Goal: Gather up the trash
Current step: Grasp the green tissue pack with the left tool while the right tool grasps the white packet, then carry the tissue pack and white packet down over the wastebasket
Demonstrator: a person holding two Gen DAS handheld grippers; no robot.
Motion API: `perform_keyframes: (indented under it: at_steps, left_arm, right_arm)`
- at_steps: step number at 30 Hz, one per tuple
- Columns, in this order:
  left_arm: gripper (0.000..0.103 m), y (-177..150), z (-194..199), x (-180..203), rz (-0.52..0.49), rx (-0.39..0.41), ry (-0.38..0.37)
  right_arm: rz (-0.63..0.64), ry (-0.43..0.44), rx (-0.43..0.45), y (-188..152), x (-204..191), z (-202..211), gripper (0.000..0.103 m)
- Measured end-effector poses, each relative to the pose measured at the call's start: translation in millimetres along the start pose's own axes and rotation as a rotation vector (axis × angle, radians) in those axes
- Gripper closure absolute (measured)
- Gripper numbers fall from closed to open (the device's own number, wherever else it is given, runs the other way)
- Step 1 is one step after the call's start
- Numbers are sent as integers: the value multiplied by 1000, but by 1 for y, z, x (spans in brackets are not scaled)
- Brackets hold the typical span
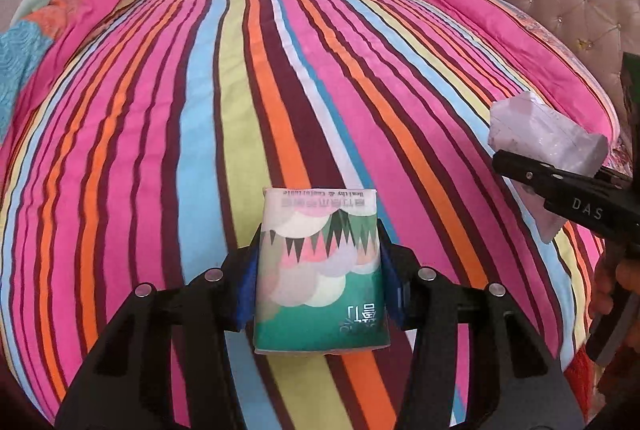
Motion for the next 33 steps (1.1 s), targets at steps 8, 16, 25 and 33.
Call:
perform_keyframes:
  at_steps: [8, 16, 25, 33]
  left_arm:
    - [54, -35, 41, 8, 14, 0, -11]
    - [54, -63, 72, 12, 22, -1, -6]
    - [54, -98, 108, 12, 29, -6, -2]
    - [54, -137, 137, 13, 40, -18, 0]
  right_arm:
    - [-4, 0, 3, -23, -6, 35, 57]
    - [6, 18, 5, -51, -13, 66, 57]
    - [3, 49, 12, -81, -21, 104, 57]
    - [-2, 88, 9, -109, -30, 134, 57]
Point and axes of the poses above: each gripper's, at about its wrist camera, not at the fingertips, and z roughly against the way its jaws point, x to its right, y to its top, the point moved 2 cm from there along -z, roughly the way its jaws point, and after that the axes turned 11 degrees about x, right-handed, at the moved point
